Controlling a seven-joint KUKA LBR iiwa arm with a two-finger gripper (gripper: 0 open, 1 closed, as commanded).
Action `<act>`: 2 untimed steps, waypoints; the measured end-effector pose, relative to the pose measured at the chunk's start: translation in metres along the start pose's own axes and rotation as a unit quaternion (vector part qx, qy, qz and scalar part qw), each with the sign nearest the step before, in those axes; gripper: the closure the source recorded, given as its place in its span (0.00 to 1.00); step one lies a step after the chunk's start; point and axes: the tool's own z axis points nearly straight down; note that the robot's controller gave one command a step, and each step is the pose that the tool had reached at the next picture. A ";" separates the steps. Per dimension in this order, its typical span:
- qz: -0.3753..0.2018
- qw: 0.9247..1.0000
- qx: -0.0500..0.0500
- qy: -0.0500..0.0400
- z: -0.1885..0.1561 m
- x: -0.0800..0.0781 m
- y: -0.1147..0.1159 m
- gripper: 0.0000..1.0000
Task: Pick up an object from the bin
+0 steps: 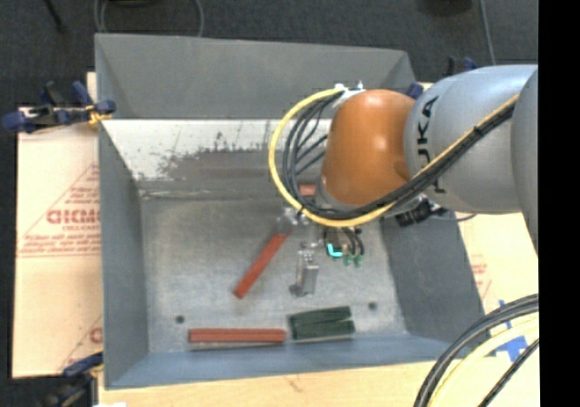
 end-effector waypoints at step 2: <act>-0.019 1.000 0.000 -0.005 0.074 -0.039 0.018 1.00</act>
Offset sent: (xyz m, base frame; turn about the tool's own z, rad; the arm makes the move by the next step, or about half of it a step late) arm 0.0372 0.0196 -0.0759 -0.0407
